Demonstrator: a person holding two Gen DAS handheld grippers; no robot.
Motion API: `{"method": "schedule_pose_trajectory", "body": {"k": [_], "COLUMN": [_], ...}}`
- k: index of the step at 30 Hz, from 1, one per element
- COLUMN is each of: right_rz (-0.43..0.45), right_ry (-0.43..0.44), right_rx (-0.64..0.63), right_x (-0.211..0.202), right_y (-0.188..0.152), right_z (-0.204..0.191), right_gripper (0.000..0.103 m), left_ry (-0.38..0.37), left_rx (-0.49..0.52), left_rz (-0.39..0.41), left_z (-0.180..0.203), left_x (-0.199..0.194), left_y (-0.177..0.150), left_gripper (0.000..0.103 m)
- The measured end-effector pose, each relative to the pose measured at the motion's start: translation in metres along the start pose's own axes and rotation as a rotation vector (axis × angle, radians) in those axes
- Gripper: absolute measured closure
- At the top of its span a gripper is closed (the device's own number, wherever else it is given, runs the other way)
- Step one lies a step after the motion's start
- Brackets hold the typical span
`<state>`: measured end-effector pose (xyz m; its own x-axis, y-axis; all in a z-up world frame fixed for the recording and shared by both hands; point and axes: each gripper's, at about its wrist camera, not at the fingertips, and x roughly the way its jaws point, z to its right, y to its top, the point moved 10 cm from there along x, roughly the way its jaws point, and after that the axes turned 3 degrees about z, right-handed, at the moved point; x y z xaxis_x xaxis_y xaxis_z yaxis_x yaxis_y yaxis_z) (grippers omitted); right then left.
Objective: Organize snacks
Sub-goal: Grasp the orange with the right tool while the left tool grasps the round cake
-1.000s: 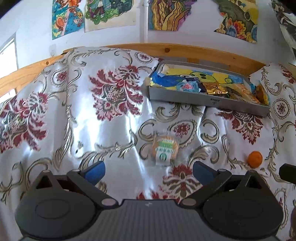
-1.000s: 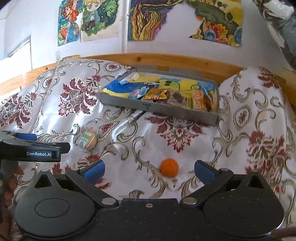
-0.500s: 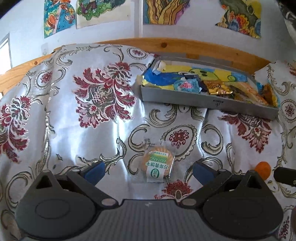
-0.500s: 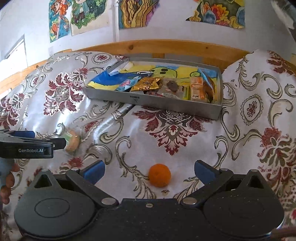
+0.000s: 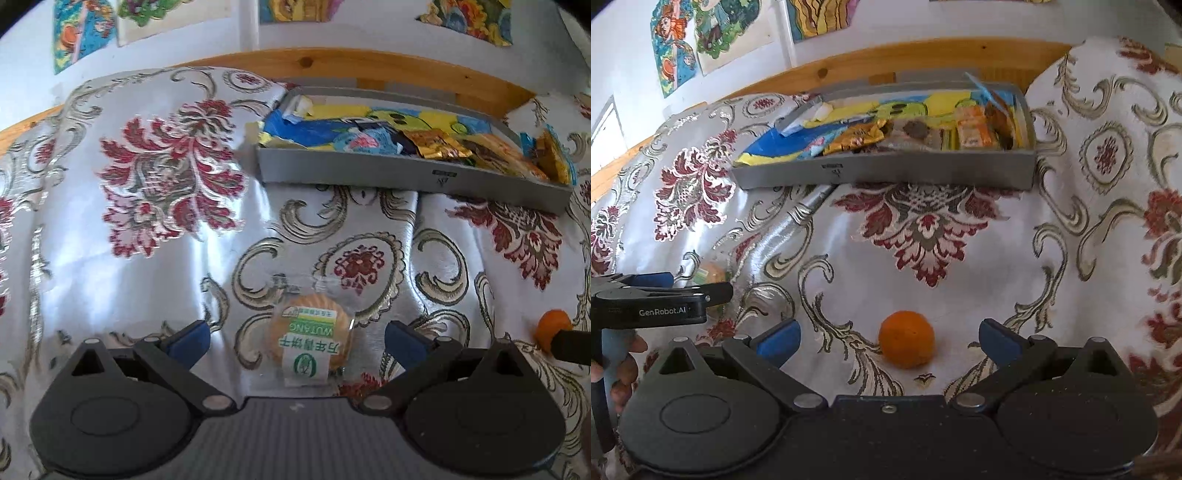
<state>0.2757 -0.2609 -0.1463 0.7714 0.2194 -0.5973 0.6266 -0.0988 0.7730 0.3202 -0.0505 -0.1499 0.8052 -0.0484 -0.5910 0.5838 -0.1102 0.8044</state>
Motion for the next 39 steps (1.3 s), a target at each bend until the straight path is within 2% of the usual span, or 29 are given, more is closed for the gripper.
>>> {"method": "schedule_pose_trajectory", "body": {"k": [8,14,18,32,39], "right_rz": [-0.038,-0.042,-0.041,-0.052,-0.053], "right_ry": [0.036,0.076,0.086,0.104,0.118], "right_rx": [0.057,0.054,0.045,0.008,-0.012], "right_x": [0.022,0.026,0.027,0.027,0.026], "right_y": [-0.009,-0.009,-0.011,-0.014,-0.014], "right_z": [-0.002,-0.017,-0.022,-0.032,-0.038], "right_gripper": [0.001,0.003,0.003,0.017,0.026], "left_ry": [-0.082,-0.131,-0.137,-0.131,-0.144], "left_rx": [0.052,0.026,0.001,-0.032,-0.031], "left_rz": [-0.013,-0.025,-0.022,-0.015,-0.012], "left_z": [0.017,0.019,0.017,0.019,0.022], "left_x": [0.008,0.007,0.006,0.003,0.002], "left_y": [-0.007,-0.01,-0.01,-0.009,-0.008], "left_gripper": [0.001,0.011,0.018,0.038,0.043]}}
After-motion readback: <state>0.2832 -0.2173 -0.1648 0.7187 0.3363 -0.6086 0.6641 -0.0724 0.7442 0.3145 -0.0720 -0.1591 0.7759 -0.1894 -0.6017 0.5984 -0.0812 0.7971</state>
